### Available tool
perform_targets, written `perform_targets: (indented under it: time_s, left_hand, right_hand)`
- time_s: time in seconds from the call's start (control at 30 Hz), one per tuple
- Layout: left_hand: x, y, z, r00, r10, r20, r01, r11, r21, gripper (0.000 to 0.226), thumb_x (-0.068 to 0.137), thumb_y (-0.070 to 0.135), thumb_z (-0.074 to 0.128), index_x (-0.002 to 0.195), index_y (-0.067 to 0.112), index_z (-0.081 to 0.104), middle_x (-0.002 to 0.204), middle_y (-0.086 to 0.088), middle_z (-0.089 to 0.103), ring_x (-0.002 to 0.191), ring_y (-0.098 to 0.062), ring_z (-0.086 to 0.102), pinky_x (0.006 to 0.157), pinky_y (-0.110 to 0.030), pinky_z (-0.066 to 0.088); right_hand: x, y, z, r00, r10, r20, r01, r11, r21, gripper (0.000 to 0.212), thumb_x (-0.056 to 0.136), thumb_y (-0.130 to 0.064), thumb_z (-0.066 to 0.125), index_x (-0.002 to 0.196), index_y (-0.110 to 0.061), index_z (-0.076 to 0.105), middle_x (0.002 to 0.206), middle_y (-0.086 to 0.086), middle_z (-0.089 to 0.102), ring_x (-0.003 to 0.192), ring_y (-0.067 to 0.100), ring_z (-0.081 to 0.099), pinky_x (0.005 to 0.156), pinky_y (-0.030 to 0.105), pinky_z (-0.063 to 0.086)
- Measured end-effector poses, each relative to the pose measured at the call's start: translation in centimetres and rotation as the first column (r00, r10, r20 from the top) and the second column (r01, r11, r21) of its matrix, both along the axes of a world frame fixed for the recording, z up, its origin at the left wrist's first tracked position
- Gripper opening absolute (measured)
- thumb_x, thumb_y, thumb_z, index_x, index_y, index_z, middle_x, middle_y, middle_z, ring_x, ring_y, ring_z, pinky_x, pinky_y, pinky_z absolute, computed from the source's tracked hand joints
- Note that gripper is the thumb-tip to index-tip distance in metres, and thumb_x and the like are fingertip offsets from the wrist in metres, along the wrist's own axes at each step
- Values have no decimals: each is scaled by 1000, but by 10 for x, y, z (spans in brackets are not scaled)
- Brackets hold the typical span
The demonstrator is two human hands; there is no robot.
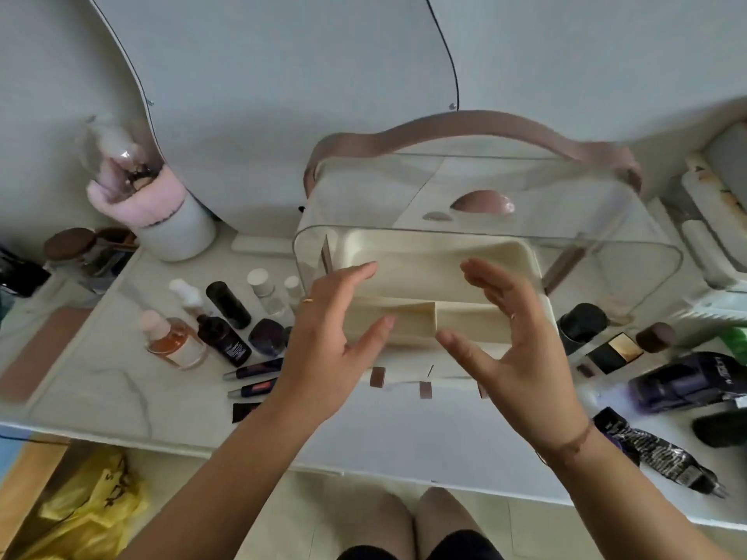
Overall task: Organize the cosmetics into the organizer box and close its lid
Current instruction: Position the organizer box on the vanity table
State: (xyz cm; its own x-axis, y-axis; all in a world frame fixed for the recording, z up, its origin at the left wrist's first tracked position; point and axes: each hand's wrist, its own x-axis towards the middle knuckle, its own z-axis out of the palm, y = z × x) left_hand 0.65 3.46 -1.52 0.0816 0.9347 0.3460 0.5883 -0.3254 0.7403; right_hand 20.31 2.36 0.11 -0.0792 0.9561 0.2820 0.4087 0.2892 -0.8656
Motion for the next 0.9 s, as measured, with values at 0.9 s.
perform_targets:
  time_s: [0.9]
  left_hand:
    - [-12, -16, -118, 939, 157, -305, -9, 901, 434, 64, 90, 41, 47, 145, 13, 32, 154, -6, 26, 145, -21, 14, 117, -40, 19]
  right_hand:
    - [11, -24, -143, 815, -484, 320, 233, 778, 583, 62, 85, -34, 59, 141, -17, 40, 154, 8, 27, 146, 26, 11, 119, 41, 14]
